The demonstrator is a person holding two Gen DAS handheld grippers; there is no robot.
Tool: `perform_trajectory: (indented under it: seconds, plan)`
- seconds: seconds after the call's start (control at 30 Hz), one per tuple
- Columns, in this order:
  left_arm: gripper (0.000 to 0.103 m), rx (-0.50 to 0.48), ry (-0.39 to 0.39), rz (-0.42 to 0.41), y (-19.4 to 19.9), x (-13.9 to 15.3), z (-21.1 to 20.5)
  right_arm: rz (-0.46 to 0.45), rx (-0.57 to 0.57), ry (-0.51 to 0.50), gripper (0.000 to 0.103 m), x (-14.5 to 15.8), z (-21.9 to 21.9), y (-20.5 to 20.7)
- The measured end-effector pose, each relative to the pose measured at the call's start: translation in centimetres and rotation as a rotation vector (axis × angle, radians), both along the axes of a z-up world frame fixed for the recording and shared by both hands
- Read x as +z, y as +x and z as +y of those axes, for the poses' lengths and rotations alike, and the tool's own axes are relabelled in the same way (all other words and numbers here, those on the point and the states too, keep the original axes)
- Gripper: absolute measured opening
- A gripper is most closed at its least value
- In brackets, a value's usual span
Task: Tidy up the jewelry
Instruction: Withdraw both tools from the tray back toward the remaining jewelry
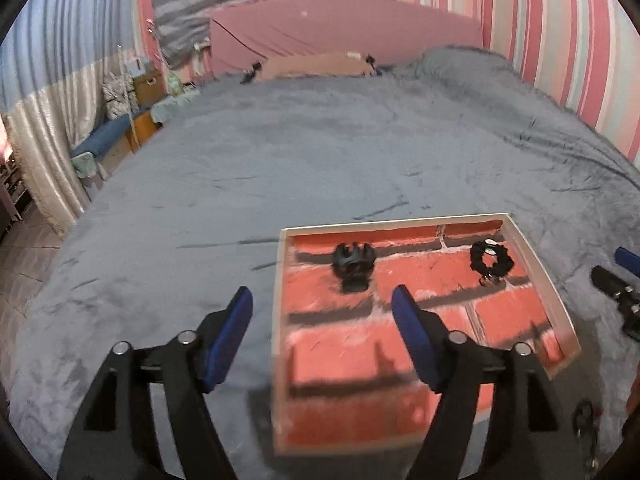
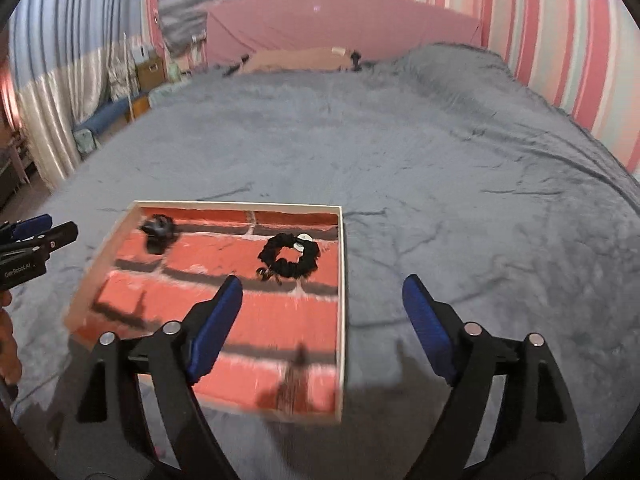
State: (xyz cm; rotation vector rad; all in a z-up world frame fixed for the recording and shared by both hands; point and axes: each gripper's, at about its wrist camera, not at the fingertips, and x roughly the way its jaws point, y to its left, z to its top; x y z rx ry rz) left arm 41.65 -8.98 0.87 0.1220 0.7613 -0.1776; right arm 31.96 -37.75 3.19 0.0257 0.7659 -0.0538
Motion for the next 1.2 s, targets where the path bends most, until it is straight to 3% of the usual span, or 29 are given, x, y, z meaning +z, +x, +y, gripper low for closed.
perform_trajectory:
  seconds: [0.2, 0.47, 0.77, 1.2]
  plan:
    - [0.079, 0.004, 0.007, -0.045, -7.6, 2.3, 3.2, -0.068, -0.001, -0.003, 0.090, 4.3, 0.0, -8.2]
    - [0.084, 0.015, -0.004, -0.098, -17.5, 3.0, 6.4, -0.138, -0.004, -0.081, 0.099, 6.1, 1.9, -18.0]
    - [0.085, 0.043, -0.015, -0.071, -24.5, -0.3, 7.3, -0.122, -0.067, -0.112, 0.099, 1.9, 3.3, -24.2]
    - [0.085, 0.036, -0.055, 0.032, -28.0, -5.1, 6.0, -0.104, -0.138, -0.117, 0.099, -2.7, 2.5, -27.8]
